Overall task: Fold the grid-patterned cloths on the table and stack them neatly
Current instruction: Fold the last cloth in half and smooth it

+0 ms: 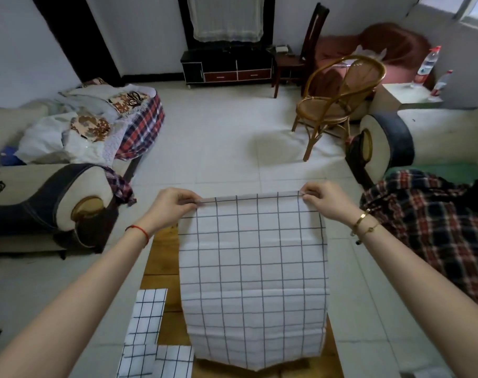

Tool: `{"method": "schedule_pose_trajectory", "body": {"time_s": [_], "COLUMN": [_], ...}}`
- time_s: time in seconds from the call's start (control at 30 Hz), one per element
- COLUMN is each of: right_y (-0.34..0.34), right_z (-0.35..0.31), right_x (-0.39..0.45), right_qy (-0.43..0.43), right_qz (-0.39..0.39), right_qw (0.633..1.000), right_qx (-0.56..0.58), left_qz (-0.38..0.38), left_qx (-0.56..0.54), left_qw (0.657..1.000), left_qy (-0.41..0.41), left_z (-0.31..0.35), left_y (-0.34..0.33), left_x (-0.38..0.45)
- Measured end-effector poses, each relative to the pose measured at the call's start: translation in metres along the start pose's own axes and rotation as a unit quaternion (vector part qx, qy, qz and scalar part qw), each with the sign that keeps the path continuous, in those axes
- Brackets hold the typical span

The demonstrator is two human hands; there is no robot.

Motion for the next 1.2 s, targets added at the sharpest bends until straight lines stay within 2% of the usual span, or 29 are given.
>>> {"method": "schedule_pose_trajectory", "body": {"time_s": [0.37, 0.67, 0.97, 1.1, 1.2], "right_y": [-0.092, -0.130, -0.199, -0.242, -0.270], "right_z": [0.092, 0.113, 0.139, 0.154, 0.164], "right_x": [0.044, 0.029, -0.037, -0.066, -0.082], "right_qy": [-0.113, -0.145, -0.168, -0.154, -0.147], "right_qz": [-0.039, -0.060, -0.163, -0.234, -0.254], "right_qw": [0.993, 0.986, 0.971, 0.960, 0.954], "right_qx": [0.005, 0.053, 0.049, -0.005, -0.056], "left_qz": [-0.017, -0.046, -0.082, -0.111, -0.110], "left_qx": [-0.005, -0.005, -0.047, -0.052, -0.032], "left_qw": [0.997, 0.992, 0.979, 0.969, 0.967], "left_qy": [0.075, 0.121, 0.181, 0.214, 0.227], "left_z": [-0.091, -0.123, -0.171, -0.201, -0.218], "left_y": [-0.080, -0.111, -0.173, -0.211, -0.235], "left_x": [0.051, 0.030, -0.031, -0.063, -0.081]}}
Point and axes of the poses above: each hand's wrist, its own x-axis towards the middle knuckle, its own y-axis out of the back of the hand, z = x × y, the point moved 5 cm from there along x, towards the middle knuckle, and after that the axes turned 2 degrees about x, right-handed, at the moved point
